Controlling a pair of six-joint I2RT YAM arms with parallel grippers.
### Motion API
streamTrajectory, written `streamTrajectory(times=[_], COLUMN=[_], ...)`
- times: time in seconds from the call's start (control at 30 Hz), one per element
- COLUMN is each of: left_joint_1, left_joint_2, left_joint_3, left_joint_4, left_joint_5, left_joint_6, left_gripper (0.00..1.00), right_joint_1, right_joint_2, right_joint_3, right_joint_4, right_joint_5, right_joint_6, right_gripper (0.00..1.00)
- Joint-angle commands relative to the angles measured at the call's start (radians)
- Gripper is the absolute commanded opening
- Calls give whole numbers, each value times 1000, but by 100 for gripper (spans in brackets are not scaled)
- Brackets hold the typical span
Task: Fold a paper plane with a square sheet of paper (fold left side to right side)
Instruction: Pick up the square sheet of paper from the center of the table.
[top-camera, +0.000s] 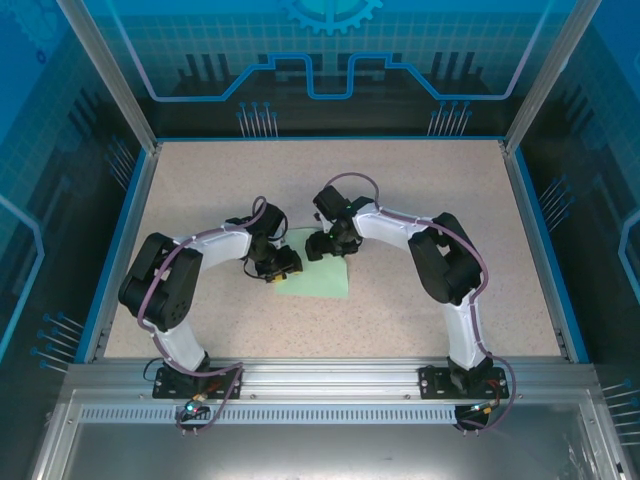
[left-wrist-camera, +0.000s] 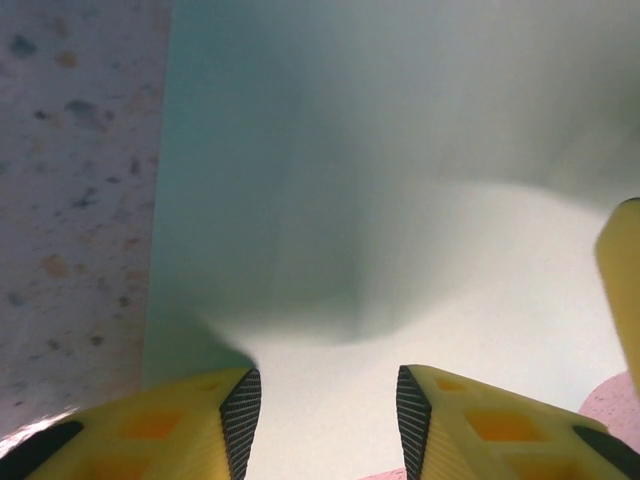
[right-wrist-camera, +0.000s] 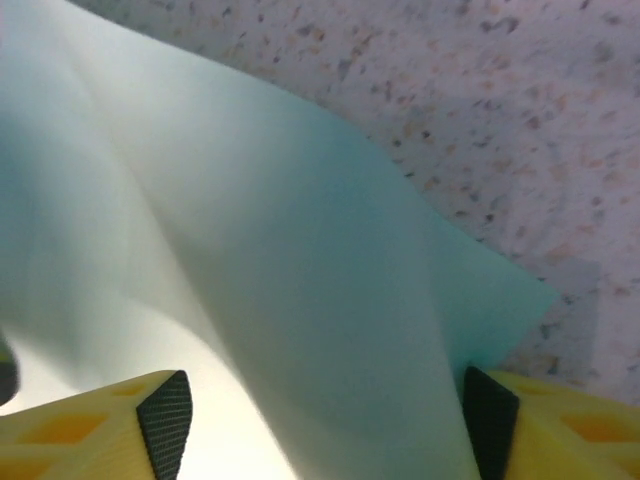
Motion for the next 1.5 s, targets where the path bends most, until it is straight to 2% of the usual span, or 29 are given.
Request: streamTrajectory(times=[0.0,0.23,0.37,0.47,0.6,0.77,0.87,1.07,1.2,1.47], left_joint_1=[-4,30,73,114,161,182,186,186,187,190], left_joint_2=[3,-96,-205,-303,-429,-551,-580,-572,-588,-606], left_joint_3=[-31,-24,-34,-46,-45,-38,-38,-69,-129,-211], left_joint_4=[49,59,63,61,53,66,80,80,116,204], left_joint_5=[17,52,83,103,135,156,156,173,174,185], left_joint_6=[-8,0,22,41,79,117,115,94,73,22], left_gripper=[46,50,54,59,65,76,78,78,79,82], right_joint_1=[28,-3,-38,-68,-137,-226,-234,-218,-221,-269], right_joint_2=[-8,-64,-127,-196,-315,-451,-459,-411,-410,-442], right_joint_3=[2,-56,-111,-157,-237,-280,-280,-295,-277,-316], right_joint_4=[-33,54,116,152,207,144,97,173,139,185], right_joint_5=[-99,-217,-294,-352,-502,-643,-660,-688,-671,-719], right_joint_6=[-6,-7,-18,-55,-100,-212,-240,-175,-186,-79], right_gripper=[67,47,41,39,38,37,36,34,33,28])
